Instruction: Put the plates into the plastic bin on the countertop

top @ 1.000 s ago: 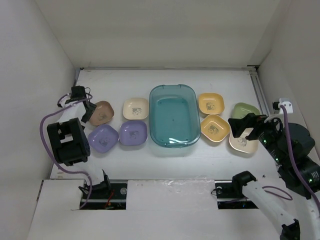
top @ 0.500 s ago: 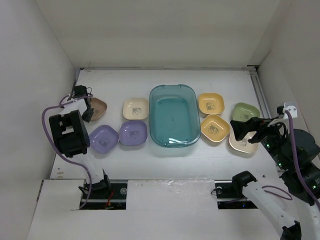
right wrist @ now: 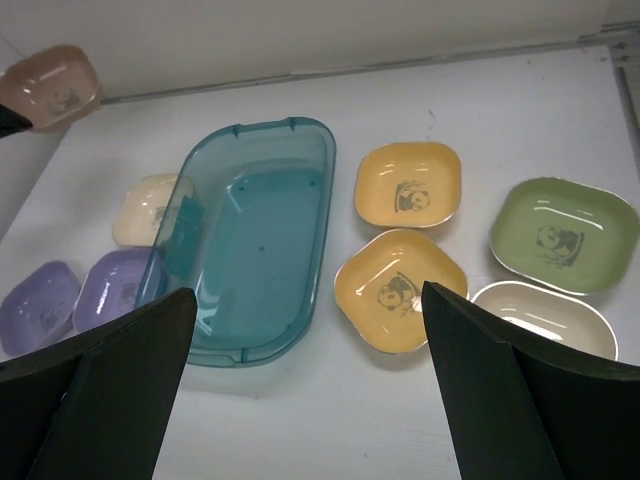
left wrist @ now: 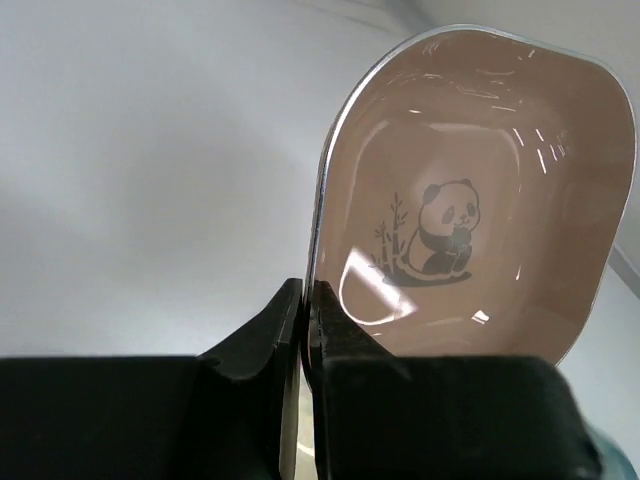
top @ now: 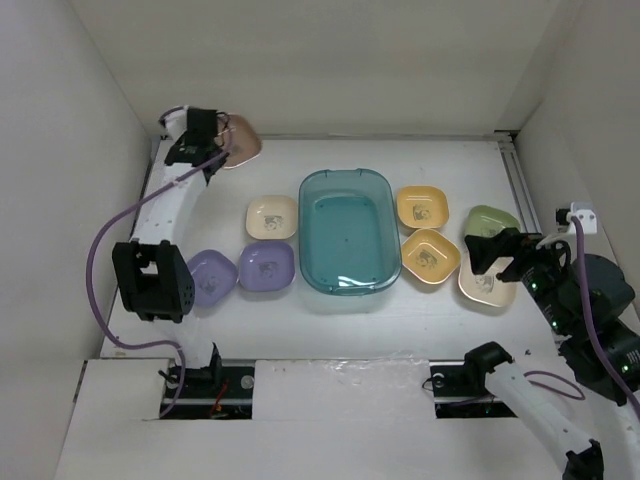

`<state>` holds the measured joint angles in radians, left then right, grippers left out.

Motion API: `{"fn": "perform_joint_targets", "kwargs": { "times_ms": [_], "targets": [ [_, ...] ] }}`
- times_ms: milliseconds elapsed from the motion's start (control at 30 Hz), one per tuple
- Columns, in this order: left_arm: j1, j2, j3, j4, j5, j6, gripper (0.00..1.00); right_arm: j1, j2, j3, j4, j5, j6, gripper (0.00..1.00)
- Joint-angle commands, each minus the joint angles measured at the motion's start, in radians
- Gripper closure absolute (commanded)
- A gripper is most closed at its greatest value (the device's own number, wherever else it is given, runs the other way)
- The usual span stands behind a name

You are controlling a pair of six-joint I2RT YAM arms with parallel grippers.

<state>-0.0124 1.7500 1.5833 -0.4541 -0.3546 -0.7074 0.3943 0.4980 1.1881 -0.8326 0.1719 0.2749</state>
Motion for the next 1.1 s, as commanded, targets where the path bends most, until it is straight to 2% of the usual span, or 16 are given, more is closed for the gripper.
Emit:
{"fn": "perform_joint_targets", "kwargs": {
  "times_ms": [0, 33, 133, 233, 367, 467, 567, 700, 733, 767, 867, 900, 1000, 1033, 1067],
  "targets": [
    [-0.165, -0.101, 0.067, -0.026, 0.078, 0.118, 1.0, 0.008, 0.06, -0.008, 0.027, 0.127, 0.059, 0.0],
    [-0.266, -0.101, 0.067, -0.026, 0.078, 0.128, 1.0, 0.008, 0.079, -0.008, 0.015, 0.194, 0.076, 0.0],
    [-0.412, -0.101, 0.046, -0.047, 0.065, 0.118, 1.0, 0.008, 0.157, 0.002, -0.017, 0.258, 0.145, 0.0],
    [-0.48, -0.089, 0.014, -0.038, 0.111, 0.109, 1.0, 0.008, 0.169, -0.016, 0.012, 0.249, 0.181, 0.0],
    [-0.543, -0.052, -0.035, -0.026, 0.141, 0.109, 1.0, 0.008, 0.159, -0.096, 0.09, 0.215, 0.191, 0.0],
    [-0.575, -0.032, -0.086, -0.008, 0.172, 0.109, 1.0, 0.008, 0.194, -0.145, 0.135, 0.306, 0.204, 0.0],
    [-0.575, -0.023, -0.14, 0.044, 0.23, 0.1, 1.0, -0.003, 0.296, -0.156, 0.193, 0.366, 0.216, 0.0],
    [-0.575, 0.051, -0.109, 0.054, 0.266, 0.112, 1.0, -0.08, 0.445, -0.156, 0.315, 0.316, 0.147, 0.0],
    [-0.575, 0.062, -0.088, 0.054, 0.279, 0.112, 0.97, -0.137, 0.473, -0.156, 0.341, 0.246, 0.13, 0.0],
    [-0.575, 0.071, -0.088, 0.054, 0.29, 0.112, 0.81, -0.168, 0.5, -0.145, 0.364, 0.201, 0.116, 0.0],
    [-0.575, 0.083, -0.077, 0.08, 0.342, 0.121, 0.62, -0.266, 0.625, -0.085, 0.427, 0.077, 0.077, 0.0],
    [-0.575, 0.083, -0.077, 0.08, 0.342, 0.121, 0.5, -0.281, 0.692, -0.072, 0.456, 0.058, 0.058, 0.0],
    [-0.575, 0.059, -0.086, 0.089, 0.353, 0.121, 0.35, -0.333, 0.813, 0.01, 0.471, -0.034, 0.038, 0.0],
    [-0.575, 0.046, -0.086, 0.089, 0.364, 0.121, 0.26, -0.342, 0.9, 0.034, 0.471, -0.044, 0.024, 0.0],
    [-0.575, 0.011, -0.097, 0.089, 0.384, 0.121, 0.22, -0.342, 0.945, 0.06, 0.471, -0.057, 0.024, 0.0]
  ]
}}
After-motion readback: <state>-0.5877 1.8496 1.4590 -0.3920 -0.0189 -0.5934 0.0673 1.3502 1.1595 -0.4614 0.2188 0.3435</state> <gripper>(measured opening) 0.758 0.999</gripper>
